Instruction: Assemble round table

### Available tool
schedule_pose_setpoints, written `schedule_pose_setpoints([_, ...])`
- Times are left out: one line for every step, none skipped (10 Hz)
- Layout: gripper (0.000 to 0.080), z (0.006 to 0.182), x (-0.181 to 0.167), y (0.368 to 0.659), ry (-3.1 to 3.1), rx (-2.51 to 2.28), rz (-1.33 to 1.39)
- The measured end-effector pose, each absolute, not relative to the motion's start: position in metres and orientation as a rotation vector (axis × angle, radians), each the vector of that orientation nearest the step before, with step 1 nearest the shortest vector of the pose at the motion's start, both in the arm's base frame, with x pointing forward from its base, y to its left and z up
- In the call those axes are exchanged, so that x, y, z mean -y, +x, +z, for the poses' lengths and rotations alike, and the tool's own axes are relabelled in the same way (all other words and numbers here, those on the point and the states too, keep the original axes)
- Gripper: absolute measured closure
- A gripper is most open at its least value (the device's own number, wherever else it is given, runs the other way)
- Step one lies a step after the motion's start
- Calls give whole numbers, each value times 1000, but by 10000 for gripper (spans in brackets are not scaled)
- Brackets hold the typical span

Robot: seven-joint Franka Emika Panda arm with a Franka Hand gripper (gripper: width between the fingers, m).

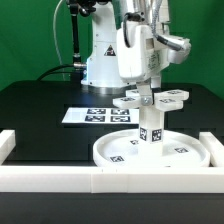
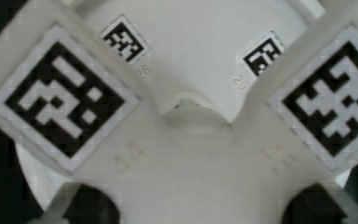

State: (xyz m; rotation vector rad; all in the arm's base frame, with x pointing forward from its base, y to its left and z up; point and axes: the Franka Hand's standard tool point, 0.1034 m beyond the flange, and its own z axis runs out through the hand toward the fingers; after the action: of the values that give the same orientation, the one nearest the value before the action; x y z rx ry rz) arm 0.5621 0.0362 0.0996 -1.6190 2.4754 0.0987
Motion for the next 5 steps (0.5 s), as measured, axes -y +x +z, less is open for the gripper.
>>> schedule_pose_setpoints([357, 100, -36, 562, -1550, -2515, 106])
schedule_pose_setpoints([357, 100, -36, 562, -1561, -2506, 105])
schedule_pose_setpoints([357, 100, -37, 562, -1579, -2491, 106])
schedule_pose_setpoints([206, 107, -36, 564, -1627, -2438, 106])
schedule_pose_setpoints([206, 118, -36, 566, -1620, -2408, 107])
